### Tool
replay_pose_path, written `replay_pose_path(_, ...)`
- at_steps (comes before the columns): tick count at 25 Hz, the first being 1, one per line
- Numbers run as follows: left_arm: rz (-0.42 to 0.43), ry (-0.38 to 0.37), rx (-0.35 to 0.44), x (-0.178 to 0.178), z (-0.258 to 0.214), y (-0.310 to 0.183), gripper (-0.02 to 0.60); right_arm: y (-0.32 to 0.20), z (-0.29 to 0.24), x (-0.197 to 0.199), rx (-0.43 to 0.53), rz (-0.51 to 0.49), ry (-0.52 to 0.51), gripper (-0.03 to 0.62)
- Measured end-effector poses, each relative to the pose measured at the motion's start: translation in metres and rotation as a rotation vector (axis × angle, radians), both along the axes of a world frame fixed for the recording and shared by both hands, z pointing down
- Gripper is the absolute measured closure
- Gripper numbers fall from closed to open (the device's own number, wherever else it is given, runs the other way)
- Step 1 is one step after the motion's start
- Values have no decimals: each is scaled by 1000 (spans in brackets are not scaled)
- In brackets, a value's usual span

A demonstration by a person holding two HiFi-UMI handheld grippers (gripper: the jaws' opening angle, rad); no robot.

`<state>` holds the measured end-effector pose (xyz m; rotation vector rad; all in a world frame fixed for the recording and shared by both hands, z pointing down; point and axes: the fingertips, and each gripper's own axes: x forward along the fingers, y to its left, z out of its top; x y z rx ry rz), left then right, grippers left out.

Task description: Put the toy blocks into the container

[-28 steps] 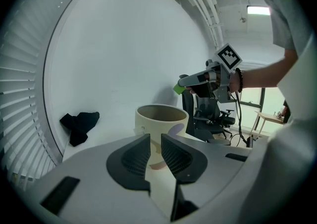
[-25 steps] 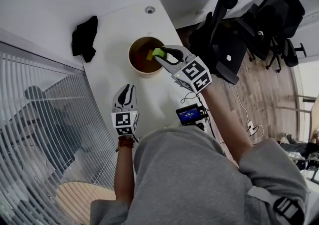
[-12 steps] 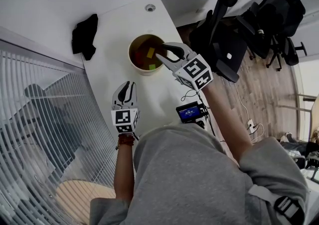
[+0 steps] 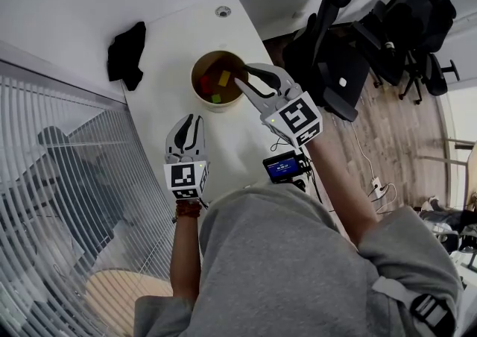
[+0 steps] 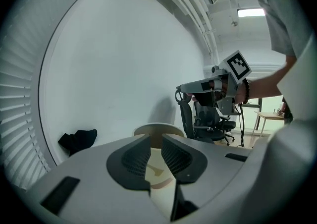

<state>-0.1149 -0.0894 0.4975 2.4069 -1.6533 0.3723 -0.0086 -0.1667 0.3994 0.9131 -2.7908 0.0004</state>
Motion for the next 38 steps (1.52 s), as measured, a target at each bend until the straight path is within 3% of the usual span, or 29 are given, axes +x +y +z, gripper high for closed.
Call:
replay_pose_path(6, 20, 1, 104, 14, -44, -8, 512, 17, -15, 6, 92, 39, 2, 487)
replay_pose_path(13, 31, 3, 216, 30, -90, -17, 515, 28, -19, 23, 117, 152, -39, 508)
replay_pose_path(20, 14, 26, 278, 44, -124, -21, 522, 28, -38, 43, 204, 282, -31, 514)
replay_pose_path(29, 2, 23, 315, 48, -133, -29, 537, 30, -43, 50, 243, 330, 8, 528)
replay_pose_path(38, -17, -6, 284, 46, -124, -31, 561, 36, -33, 45, 235, 309, 43, 545)
